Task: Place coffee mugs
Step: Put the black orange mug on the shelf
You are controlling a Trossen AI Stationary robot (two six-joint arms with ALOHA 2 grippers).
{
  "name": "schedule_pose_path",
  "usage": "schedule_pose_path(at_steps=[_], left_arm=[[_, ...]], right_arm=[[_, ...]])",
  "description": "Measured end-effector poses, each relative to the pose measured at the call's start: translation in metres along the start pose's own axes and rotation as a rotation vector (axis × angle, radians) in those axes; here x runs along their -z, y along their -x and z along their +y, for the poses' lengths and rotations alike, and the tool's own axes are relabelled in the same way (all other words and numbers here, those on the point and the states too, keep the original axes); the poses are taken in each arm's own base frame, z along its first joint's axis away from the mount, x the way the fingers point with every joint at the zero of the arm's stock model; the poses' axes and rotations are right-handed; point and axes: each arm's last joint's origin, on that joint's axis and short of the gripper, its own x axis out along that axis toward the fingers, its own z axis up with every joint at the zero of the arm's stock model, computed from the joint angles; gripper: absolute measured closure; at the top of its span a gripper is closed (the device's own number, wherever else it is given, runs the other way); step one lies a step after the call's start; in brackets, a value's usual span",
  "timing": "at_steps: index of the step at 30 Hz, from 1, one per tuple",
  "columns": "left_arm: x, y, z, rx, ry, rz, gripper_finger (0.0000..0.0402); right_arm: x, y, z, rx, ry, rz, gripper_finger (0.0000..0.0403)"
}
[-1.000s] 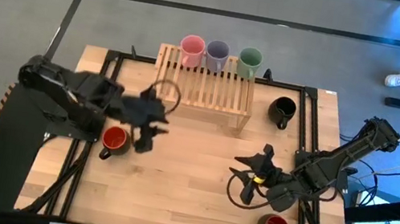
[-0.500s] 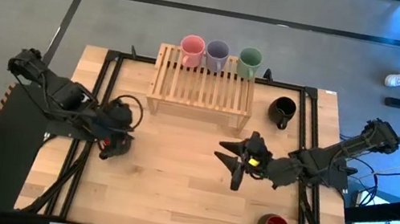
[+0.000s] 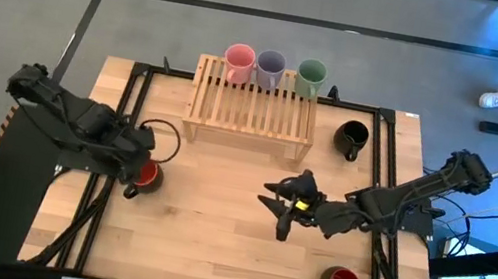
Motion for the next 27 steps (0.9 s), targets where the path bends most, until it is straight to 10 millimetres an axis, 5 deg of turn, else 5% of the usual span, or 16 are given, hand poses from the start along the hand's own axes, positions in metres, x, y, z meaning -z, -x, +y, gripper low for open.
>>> schedule_pose_path(at_steps=[14,27], left_arm=[[-0.018,-0.050,0.031,0.062,-0.070,0.152,0.0273],[-0.011,-0.083,0.032,0.070,-0.137,0.162,0.0273]], right_arm=[[0.000,-0.002,-0.001,0.001,-0.016,0.006,0.0242],[0.000,-0.002,-0.002,0.037,-0.020,-0.021,0.0242]])
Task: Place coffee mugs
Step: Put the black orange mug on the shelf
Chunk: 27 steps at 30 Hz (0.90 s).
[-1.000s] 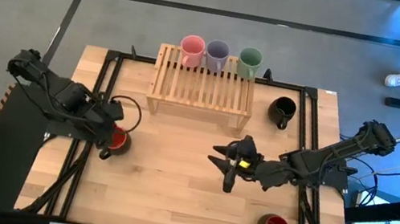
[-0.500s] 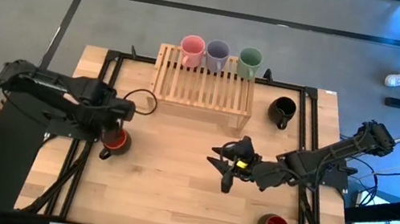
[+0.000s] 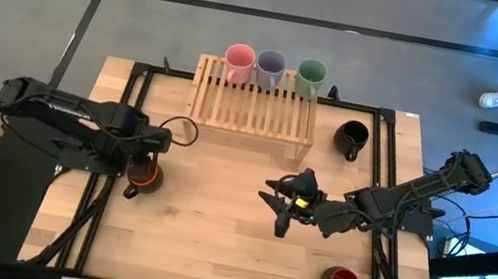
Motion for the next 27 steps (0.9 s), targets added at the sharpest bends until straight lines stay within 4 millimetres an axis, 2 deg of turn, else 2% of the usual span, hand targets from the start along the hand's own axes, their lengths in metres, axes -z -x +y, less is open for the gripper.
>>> schedule_pose_path(at_steps=[7,16,20,24,27], left_arm=[[0.000,-0.014,-0.001,0.021,-0.032,-0.017,0.0287],[-0.004,-0.018,-0.002,0.014,-0.038,-0.006,0.0385],[-0.006,-0.018,-0.002,0.021,-0.016,-0.016,0.0385],[-0.013,-0.004,-0.005,0.055,0.052,-0.061,0.0385],[-0.022,0.017,-0.009,0.093,0.108,-0.135,0.0386]], right_arm=[[0.000,0.000,0.000,0.009,0.003,-0.006,0.0242],[-0.001,0.000,-0.001,0.030,0.004,-0.022,0.0242],[-0.001,0.000,-0.001,0.031,0.004,-0.022,0.0242],[-0.001,0.000,-0.001,0.029,0.002,-0.024,0.0242],[-0.002,0.000,0.000,0.023,-0.006,-0.030,0.0242]])
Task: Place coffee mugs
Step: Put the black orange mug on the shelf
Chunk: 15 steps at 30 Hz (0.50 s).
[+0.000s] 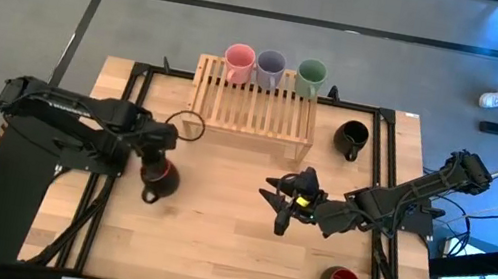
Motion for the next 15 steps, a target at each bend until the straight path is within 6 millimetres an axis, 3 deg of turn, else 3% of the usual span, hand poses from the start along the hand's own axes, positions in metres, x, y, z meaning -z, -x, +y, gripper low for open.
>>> schedule_pose_path(at_steps=[8,15], left_arm=[[-0.029,0.047,-0.012,0.042,0.140,-0.283,0.0386],[-0.041,0.052,-0.007,0.024,0.267,-0.415,0.0386]], right_arm=[[-0.008,-0.017,-0.001,-0.023,0.028,-0.069,0.0242],[-0.013,-0.072,0.033,-0.072,0.346,-0.069,0.0242]])
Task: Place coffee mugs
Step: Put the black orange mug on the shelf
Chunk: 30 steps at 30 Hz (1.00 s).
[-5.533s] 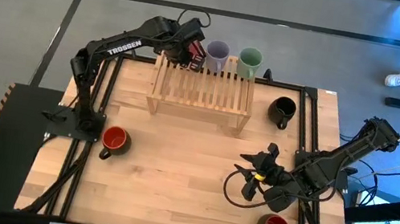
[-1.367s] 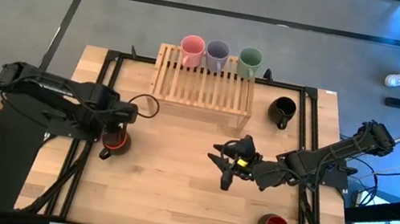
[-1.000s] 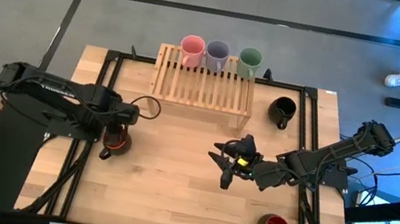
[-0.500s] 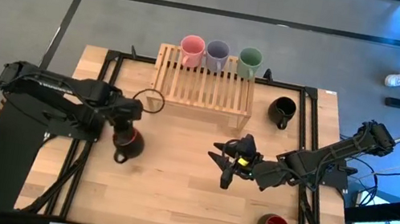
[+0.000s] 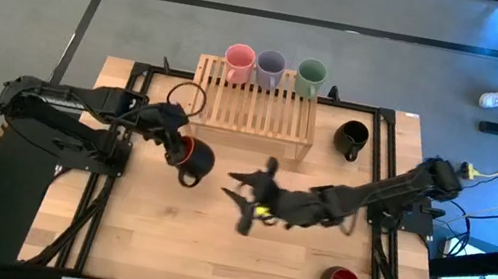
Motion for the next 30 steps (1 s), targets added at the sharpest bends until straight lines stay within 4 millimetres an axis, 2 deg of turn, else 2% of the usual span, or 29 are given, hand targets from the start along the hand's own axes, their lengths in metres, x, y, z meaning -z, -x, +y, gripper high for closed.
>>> schedule_pose_path(at_steps=[6,10,18,25,30], left_arm=[[-0.012,-0.001,0.011,-0.014,0.081,-0.056,0.0386],[-0.022,-0.002,0.017,-0.018,0.117,-0.116,0.0386],[-0.030,-0.001,0.021,-0.008,0.133,-0.173,0.0385],[-0.036,-0.001,0.023,-0.001,0.131,-0.215,0.0385],[-0.038,0.000,0.022,0.006,0.131,-0.237,0.0385]], right_arm=[[-0.008,-0.045,0.018,0.177,0.296,0.141,0.0242],[-0.002,-0.065,0.025,0.288,0.378,0.187,0.0242],[0.020,-0.083,0.032,0.401,0.411,0.188,0.0242],[0.024,-0.092,0.036,0.427,0.366,0.131,0.0242],[0.035,-0.099,0.038,0.501,0.425,0.132,0.0242]])
